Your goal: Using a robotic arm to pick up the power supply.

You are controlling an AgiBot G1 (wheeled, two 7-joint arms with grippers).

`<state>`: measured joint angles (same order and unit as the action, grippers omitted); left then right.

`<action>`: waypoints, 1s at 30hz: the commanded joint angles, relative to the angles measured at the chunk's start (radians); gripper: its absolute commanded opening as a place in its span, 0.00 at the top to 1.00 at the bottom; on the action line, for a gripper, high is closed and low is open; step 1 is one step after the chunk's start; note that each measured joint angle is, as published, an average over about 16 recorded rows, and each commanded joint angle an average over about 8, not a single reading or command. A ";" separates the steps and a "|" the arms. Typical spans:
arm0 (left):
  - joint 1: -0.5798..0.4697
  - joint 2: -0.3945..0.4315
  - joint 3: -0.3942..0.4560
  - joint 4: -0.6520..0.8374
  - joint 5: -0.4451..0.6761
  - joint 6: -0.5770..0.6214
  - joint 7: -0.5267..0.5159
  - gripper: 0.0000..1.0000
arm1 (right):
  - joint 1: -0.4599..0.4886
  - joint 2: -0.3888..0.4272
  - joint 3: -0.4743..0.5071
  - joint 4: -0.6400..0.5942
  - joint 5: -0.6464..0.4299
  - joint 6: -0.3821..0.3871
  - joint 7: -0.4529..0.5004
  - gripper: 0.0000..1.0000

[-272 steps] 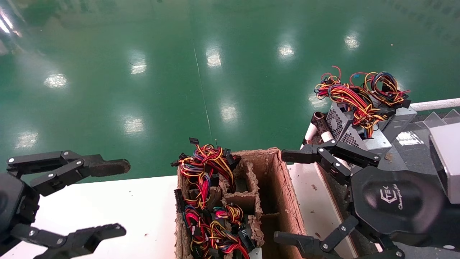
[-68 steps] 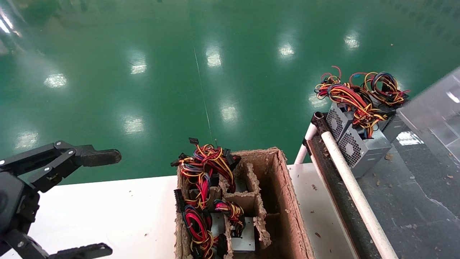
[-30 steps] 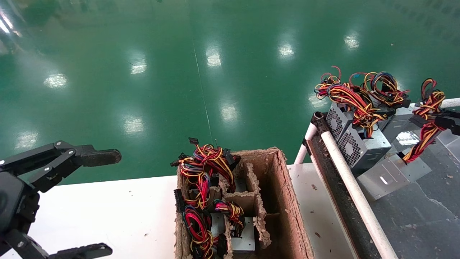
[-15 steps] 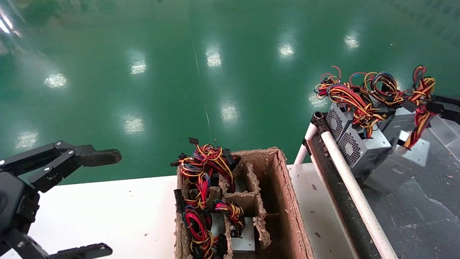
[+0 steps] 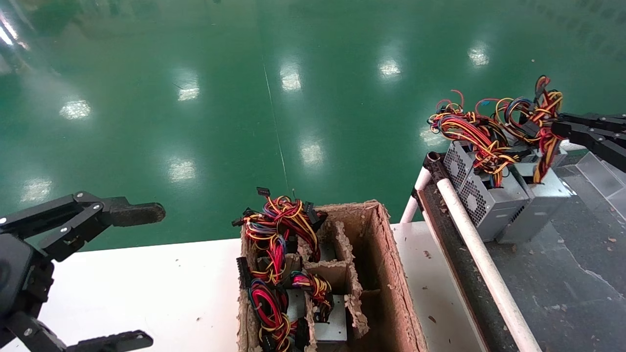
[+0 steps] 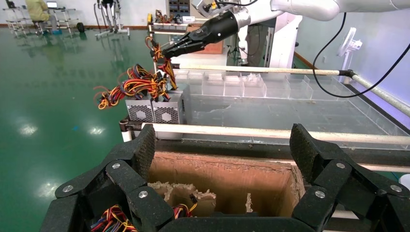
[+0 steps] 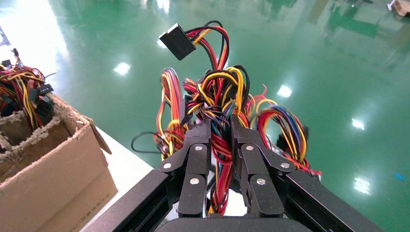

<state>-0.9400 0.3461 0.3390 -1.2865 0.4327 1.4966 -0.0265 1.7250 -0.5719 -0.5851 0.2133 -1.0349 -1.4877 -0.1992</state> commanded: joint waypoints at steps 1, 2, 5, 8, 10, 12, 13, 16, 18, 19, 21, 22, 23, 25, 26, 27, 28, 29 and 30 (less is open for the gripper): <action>0.000 0.000 0.000 0.000 0.000 0.000 0.000 0.00 | 0.011 -0.011 -0.003 -0.012 -0.004 -0.005 -0.004 1.00; 0.000 0.000 0.000 0.000 0.000 0.000 0.000 0.00 | 0.015 -0.015 -0.004 -0.017 -0.006 -0.006 -0.008 1.00; 0.000 0.000 0.000 0.000 0.000 0.000 0.000 0.00 | 0.024 -0.026 -0.007 -0.033 -0.011 -0.005 -0.018 0.94; 0.000 0.000 0.000 0.000 0.000 0.000 0.000 0.00 | 0.031 -0.036 -0.009 -0.051 -0.015 -0.002 -0.026 0.56; 0.000 0.000 0.001 0.000 0.000 0.000 0.000 0.00 | 0.036 -0.041 -0.010 -0.063 -0.016 -0.001 -0.030 0.31; 0.000 0.000 0.001 0.000 0.000 0.000 0.000 0.00 | 0.040 -0.045 -0.010 -0.074 -0.017 -0.001 -0.034 0.06; 0.000 0.000 0.001 0.000 0.000 0.000 0.000 0.00 | 0.042 -0.046 -0.010 -0.079 -0.018 -0.002 -0.036 0.00; 0.000 0.000 0.001 0.000 0.000 0.000 0.000 0.00 | 0.048 -0.049 -0.011 -0.091 -0.020 -0.005 -0.040 0.00; 0.000 0.000 0.001 0.000 -0.001 0.000 0.000 0.00 | 0.052 -0.050 -0.013 -0.097 -0.022 -0.009 -0.042 0.00; 0.000 0.000 0.001 0.000 -0.001 0.000 0.000 0.00 | 0.055 -0.050 -0.014 -0.100 -0.024 -0.011 -0.043 0.00; 0.000 0.000 0.001 0.000 -0.001 0.000 0.001 0.00 | 0.059 -0.050 -0.016 -0.105 -0.027 -0.016 -0.043 0.00; 0.000 0.000 0.001 0.000 -0.001 0.000 0.001 0.00 | 0.061 -0.050 -0.017 -0.107 -0.029 -0.019 -0.043 0.00; 0.000 0.000 0.001 0.000 -0.001 0.000 0.001 0.00 | 0.063 -0.049 -0.019 -0.110 -0.030 -0.021 -0.042 0.00; 0.000 0.000 0.001 0.000 -0.001 0.000 0.001 0.00 | 0.067 -0.048 -0.019 -0.115 -0.031 -0.027 -0.040 0.00; 0.000 0.000 0.001 0.000 -0.001 0.000 0.001 0.00 | 0.068 -0.047 -0.019 -0.118 -0.031 -0.032 -0.038 0.00; 0.000 0.000 0.001 0.000 -0.001 0.000 0.001 0.00 | 0.069 -0.046 -0.018 -0.122 -0.029 -0.037 -0.036 0.00; -0.001 0.000 0.001 0.000 -0.001 0.000 0.001 0.00 | 0.070 -0.046 -0.017 -0.125 -0.028 -0.041 -0.034 0.00; 0.000 0.000 0.001 0.000 -0.001 0.000 0.001 0.00 | 0.071 -0.046 -0.016 -0.128 -0.026 -0.045 -0.032 0.00; 0.000 0.000 0.001 0.000 -0.001 0.000 0.001 0.00 | 0.070 -0.045 -0.015 -0.129 -0.024 -0.049 -0.029 0.00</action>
<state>-0.9404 0.3457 0.3405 -1.2862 0.4319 1.4962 -0.0257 1.7854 -0.6186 -0.5964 0.1022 -1.0560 -1.5324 -0.2243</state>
